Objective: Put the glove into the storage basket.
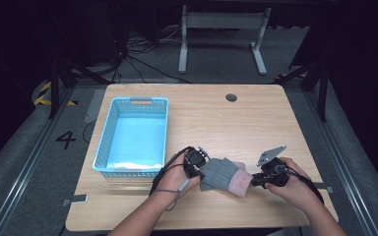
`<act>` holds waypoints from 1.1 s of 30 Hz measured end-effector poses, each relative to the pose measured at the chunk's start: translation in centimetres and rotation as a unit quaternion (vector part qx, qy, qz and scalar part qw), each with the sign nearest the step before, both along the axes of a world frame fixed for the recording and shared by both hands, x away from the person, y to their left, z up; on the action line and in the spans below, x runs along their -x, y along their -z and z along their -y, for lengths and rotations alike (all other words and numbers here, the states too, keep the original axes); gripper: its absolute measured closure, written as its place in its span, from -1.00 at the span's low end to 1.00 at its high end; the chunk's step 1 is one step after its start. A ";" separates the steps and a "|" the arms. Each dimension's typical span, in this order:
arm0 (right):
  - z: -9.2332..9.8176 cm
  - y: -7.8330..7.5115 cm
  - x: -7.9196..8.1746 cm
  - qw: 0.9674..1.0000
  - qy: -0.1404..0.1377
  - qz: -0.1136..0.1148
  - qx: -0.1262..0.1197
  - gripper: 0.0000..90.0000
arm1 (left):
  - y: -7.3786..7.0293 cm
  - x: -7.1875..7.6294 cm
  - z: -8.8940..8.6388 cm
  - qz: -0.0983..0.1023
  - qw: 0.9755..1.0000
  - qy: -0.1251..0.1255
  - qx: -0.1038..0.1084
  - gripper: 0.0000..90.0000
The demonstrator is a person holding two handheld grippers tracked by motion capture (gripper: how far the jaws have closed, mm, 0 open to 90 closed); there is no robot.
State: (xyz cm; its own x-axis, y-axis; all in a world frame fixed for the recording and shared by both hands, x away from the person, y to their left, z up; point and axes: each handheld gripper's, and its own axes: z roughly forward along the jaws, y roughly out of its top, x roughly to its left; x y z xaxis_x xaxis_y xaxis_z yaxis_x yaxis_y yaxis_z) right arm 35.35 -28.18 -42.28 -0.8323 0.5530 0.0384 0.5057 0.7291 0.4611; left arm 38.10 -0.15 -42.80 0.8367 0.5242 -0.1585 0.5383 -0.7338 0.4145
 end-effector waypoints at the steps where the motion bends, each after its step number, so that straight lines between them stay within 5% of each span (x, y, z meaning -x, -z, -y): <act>1: 0.0 0.0 0.0 1.000 0.001 0.001 0.001 0.76 | 0.1 0.0 0.0 -0.001 1.000 -0.001 -0.001 0.94; 10: 0.0 -1.0 0.3 1.000 0.019 0.006 -0.015 0.91 | -1.3 0.7 -0.3 0.009 1.000 0.003 0.007 0.98; 18: 0.1 -2.7 0.0 0.999 0.023 0.037 -0.030 0.92 | -2.9 2.4 -0.9 0.020 1.000 0.003 0.024 0.98; 33: -0.9 -2.6 -2.3 0.997 0.023 0.063 -0.031 0.93 | -3.5 4.1 -1.0 0.030 0.999 0.009 0.020 0.98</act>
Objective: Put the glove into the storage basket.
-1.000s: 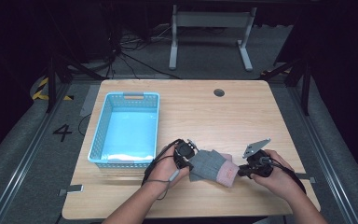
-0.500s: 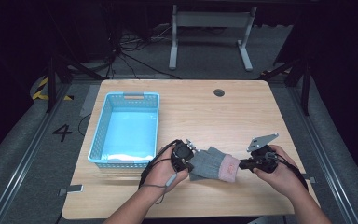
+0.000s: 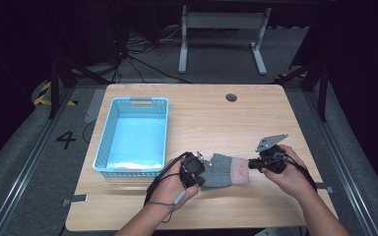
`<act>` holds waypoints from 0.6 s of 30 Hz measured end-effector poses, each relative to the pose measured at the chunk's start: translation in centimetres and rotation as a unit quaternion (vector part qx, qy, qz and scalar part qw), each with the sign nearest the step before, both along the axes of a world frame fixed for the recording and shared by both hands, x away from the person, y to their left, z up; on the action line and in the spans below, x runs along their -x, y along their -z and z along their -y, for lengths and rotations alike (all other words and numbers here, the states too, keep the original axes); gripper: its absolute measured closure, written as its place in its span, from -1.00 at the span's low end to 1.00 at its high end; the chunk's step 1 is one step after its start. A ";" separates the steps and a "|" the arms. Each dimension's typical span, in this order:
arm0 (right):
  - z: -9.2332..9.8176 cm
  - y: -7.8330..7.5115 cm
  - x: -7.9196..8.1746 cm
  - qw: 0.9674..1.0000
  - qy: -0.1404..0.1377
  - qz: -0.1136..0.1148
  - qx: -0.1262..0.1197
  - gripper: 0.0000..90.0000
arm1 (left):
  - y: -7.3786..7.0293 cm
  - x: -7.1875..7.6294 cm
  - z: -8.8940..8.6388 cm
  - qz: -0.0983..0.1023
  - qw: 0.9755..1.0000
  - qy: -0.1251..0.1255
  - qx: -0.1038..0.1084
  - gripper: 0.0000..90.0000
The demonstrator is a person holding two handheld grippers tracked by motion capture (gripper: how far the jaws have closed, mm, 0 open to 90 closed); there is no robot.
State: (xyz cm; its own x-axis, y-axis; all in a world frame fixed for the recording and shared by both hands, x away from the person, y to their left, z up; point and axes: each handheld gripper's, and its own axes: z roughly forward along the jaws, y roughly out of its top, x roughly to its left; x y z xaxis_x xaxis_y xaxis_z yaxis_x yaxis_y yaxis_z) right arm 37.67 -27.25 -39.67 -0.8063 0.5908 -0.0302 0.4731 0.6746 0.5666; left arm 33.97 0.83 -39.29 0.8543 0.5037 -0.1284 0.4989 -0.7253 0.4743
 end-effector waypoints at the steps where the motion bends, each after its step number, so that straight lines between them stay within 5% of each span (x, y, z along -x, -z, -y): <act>1: -0.1 0.0 -0.1 1.000 0.002 0.000 0.000 0.93 | 0.0 0.0 0.0 -0.001 1.000 0.001 -0.001 0.98; 18: -0.1 1.7 -1.2 1.000 0.006 -0.020 0.005 0.93 | 1.6 -0.7 0.5 -0.028 0.999 0.008 -0.014 0.98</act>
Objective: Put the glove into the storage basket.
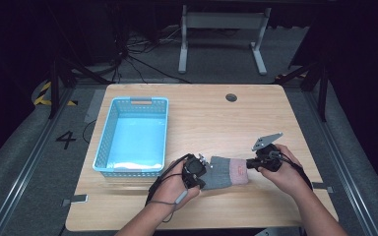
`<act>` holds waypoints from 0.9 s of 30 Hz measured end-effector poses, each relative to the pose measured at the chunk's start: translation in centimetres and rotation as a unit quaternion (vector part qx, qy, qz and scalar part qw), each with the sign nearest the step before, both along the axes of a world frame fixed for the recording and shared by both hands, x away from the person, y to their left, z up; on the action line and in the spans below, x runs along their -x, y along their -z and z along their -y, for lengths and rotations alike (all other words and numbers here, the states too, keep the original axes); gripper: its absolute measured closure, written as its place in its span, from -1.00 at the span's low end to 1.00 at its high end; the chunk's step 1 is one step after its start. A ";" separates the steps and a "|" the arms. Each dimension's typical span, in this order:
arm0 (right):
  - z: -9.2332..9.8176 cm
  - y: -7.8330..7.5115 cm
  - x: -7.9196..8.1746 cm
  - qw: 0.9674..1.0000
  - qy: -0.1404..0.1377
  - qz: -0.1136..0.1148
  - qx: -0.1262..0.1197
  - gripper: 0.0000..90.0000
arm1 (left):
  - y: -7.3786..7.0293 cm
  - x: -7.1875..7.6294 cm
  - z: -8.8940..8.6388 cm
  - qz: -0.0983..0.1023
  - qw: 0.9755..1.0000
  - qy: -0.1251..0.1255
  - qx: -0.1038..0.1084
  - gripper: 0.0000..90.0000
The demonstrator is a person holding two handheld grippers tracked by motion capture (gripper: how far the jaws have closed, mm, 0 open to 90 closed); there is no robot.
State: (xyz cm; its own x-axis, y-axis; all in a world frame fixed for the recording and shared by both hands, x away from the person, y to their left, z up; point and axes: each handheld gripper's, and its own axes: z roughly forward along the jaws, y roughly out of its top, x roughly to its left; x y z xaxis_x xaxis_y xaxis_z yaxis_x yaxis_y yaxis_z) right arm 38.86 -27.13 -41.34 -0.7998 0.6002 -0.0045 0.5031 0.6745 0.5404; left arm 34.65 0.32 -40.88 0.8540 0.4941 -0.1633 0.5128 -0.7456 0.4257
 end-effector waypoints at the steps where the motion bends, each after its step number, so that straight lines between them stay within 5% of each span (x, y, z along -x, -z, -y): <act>1: 0.0 0.1 -0.1 1.000 0.001 -0.001 0.001 0.93 | 0.1 -0.1 0.0 -0.001 1.000 0.001 -0.002 0.98; 15: -0.3 0.9 -0.1 1.000 0.011 0.005 0.021 0.86 | 1.5 -0.8 0.2 -0.018 1.000 0.000 -0.013 0.97; 19: 0.3 0.7 0.1 0.999 0.015 0.019 0.038 0.76 | 1.4 -1.0 0.0 -0.021 1.000 -0.005 -0.009 0.79; 27: 1.3 -0.3 0.6 0.999 0.024 0.025 0.028 0.67 | 0.4 -1.0 -0.7 -0.009 1.000 -0.017 -0.002 0.63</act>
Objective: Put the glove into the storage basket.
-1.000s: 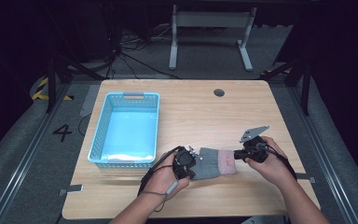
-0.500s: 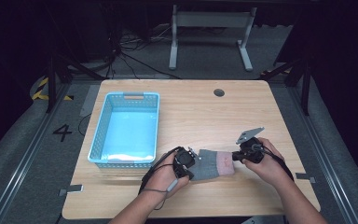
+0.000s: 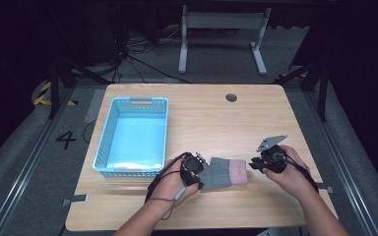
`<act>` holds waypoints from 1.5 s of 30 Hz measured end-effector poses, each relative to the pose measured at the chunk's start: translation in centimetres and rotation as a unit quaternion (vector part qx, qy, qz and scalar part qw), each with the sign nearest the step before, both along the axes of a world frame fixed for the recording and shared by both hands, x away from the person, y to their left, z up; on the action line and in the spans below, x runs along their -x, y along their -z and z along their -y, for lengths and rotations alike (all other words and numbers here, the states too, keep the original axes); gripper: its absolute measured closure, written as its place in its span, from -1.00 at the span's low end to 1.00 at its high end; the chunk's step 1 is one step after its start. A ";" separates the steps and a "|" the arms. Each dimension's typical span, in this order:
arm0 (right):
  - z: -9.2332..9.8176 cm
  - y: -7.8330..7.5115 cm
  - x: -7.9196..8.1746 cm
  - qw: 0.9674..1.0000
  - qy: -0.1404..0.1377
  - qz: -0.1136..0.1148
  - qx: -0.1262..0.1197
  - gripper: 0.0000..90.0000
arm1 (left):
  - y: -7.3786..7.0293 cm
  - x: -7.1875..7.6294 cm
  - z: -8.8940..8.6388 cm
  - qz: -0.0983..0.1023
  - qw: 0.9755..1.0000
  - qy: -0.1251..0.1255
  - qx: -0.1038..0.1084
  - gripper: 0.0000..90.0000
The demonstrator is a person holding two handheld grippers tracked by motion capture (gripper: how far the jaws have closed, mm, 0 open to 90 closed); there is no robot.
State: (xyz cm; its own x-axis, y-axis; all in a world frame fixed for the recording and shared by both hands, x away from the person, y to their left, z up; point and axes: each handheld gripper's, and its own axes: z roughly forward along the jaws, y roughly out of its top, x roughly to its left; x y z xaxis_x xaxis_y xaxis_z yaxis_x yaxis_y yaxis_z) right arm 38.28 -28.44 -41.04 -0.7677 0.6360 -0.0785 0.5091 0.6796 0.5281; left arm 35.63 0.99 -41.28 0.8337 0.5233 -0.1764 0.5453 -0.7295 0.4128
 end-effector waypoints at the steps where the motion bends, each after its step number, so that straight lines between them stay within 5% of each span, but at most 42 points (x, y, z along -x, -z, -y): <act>1: 0.1 -0.1 0.1 1.000 0.000 -0.001 -0.001 0.66 | -0.1 0.0 -0.1 0.004 1.000 -0.003 0.001 0.61; 15: 1.3 -1.1 0.8 1.000 0.014 -0.011 -0.018 0.42 | -2.2 -0.2 -0.3 0.025 0.999 -0.003 0.033 0.44; 25: 3.2 -1.5 1.4 0.993 0.088 -0.053 -0.056 0.09 | -3.5 -0.8 1.7 0.033 0.998 -0.003 0.059 0.19; 28: 3.7 -1.6 1.5 0.992 0.094 -0.054 -0.059 0.03 | -3.6 -1.3 2.7 0.032 0.998 0.013 0.056 0.15; 36: 4.2 -1.3 1.7 0.994 0.091 -0.046 -0.050 -0.16 | -2.5 -2.5 5.2 0.059 0.997 0.015 0.048 0.00; 45: 4.6 -1.6 1.8 0.994 0.086 -0.036 -0.053 -0.24 | -0.2 -3.6 7.0 0.055 0.998 0.012 0.022 -0.12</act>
